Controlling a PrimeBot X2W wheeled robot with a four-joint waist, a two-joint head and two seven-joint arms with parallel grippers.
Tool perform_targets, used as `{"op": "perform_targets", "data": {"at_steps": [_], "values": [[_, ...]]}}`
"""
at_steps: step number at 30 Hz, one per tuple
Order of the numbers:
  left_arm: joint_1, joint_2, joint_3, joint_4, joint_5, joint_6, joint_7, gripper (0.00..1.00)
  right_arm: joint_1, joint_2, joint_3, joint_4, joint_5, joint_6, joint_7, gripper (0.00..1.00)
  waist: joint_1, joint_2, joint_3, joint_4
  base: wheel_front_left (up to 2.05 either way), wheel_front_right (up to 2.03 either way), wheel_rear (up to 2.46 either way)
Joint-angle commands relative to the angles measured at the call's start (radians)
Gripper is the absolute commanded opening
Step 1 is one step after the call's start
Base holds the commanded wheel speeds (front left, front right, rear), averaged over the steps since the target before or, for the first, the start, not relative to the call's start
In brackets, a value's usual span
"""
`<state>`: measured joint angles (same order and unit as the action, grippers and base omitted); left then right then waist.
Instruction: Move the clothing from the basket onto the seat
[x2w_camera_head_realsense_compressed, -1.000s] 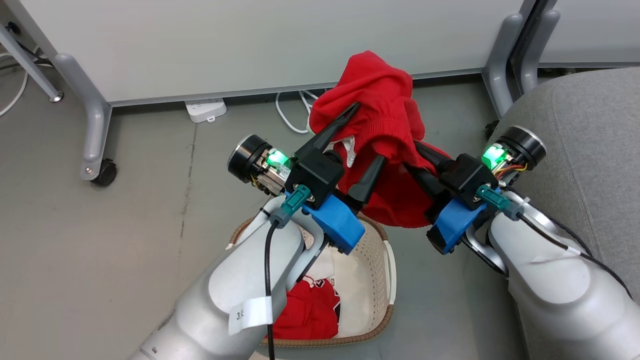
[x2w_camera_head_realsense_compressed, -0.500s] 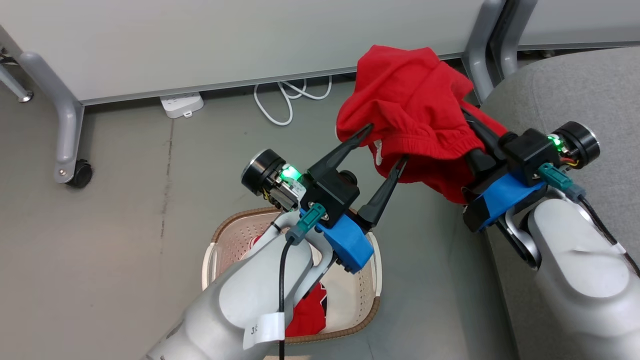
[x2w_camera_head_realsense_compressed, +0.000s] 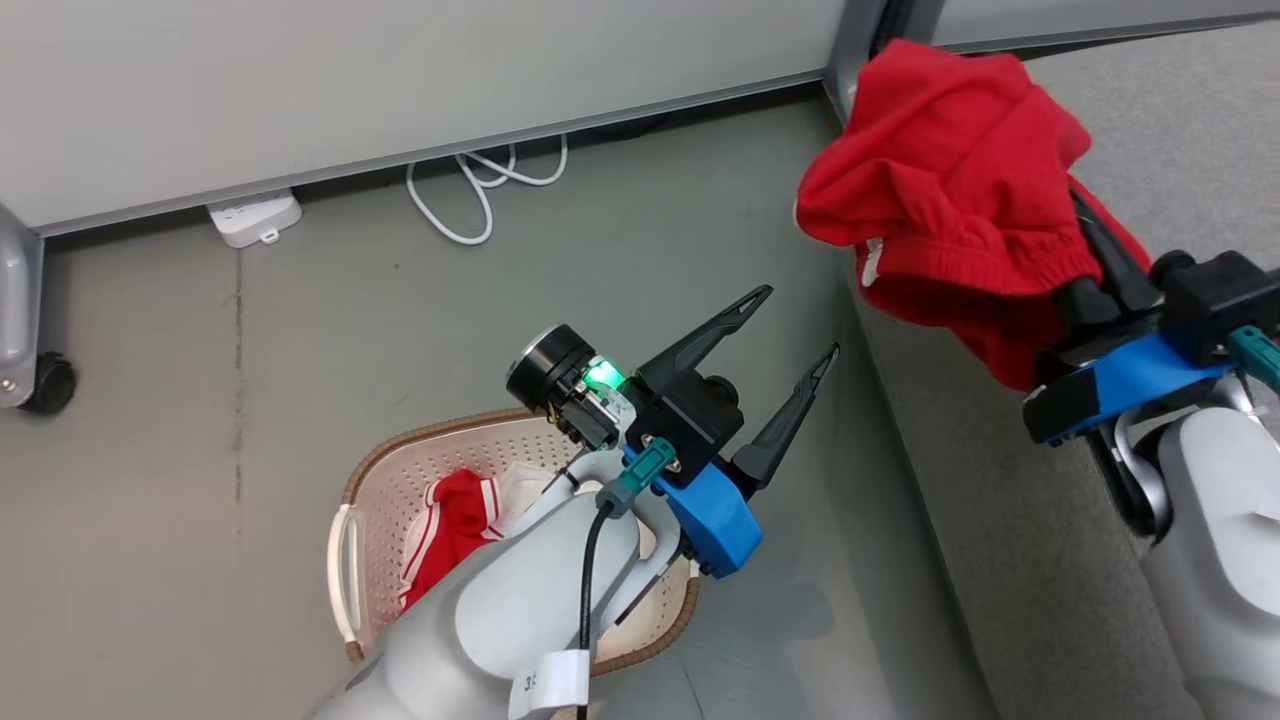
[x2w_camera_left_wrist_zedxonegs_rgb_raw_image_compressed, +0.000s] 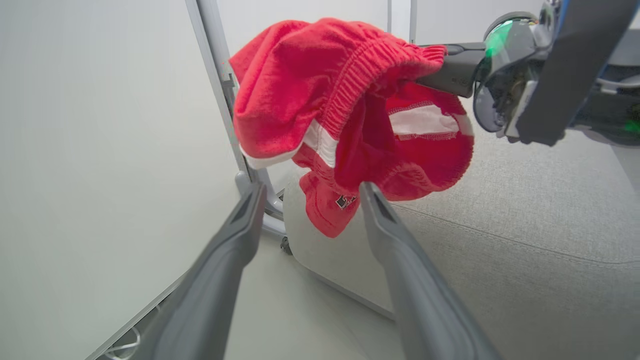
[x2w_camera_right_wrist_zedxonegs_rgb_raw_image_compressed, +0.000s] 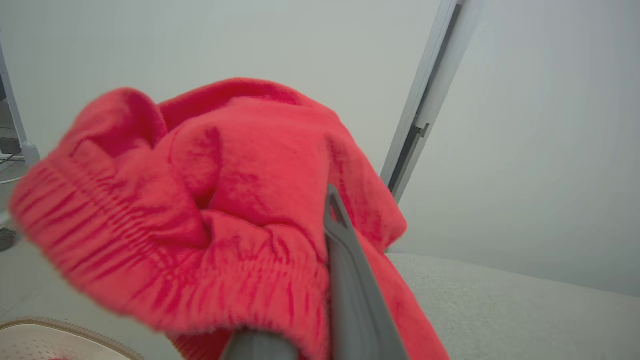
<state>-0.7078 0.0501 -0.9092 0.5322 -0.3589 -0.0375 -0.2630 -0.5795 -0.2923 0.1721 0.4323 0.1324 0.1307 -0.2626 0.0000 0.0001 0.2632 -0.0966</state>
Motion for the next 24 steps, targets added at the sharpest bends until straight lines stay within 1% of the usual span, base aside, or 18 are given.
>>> {"op": "perform_targets", "data": {"at_steps": [1,7,8,16,24], "values": [[0.006,0.001,-0.001,0.001,0.005,-0.003,-0.003,1.00,0.026,0.002,-0.032,-0.015,-0.006,0.000,-0.003,0.00,0.0000,-0.0001,0.009,-0.028,0.00,0.00,0.00],[0.007,0.001,-0.013,0.003,0.017,-0.012,-0.003,1.00,0.086,0.014,-0.141,-0.061,-0.011,0.000,-0.003,0.00,0.0000,-0.0001,0.020,-0.090,0.00,0.00,0.00],[0.007,0.001,-0.013,0.003,0.017,-0.012,-0.003,1.00,0.086,0.014,-0.141,-0.061,-0.011,0.000,-0.003,0.00,0.0000,-0.0001,0.020,-0.090,0.00,0.00,0.00],[0.016,0.001,-0.047,-0.002,0.017,-0.028,-0.003,1.00,0.195,0.043,-0.281,-0.125,-0.017,0.000,-0.003,0.00,0.0000,-0.0001,0.028,-0.156,0.00,0.00,0.00],[0.016,0.001,-0.091,-0.017,0.008,-0.031,-0.003,1.00,0.278,0.077,-0.370,-0.170,-0.023,0.000,-0.003,0.00,0.0000,-0.0001,0.037,-0.199,0.00,0.00,0.00]]}}
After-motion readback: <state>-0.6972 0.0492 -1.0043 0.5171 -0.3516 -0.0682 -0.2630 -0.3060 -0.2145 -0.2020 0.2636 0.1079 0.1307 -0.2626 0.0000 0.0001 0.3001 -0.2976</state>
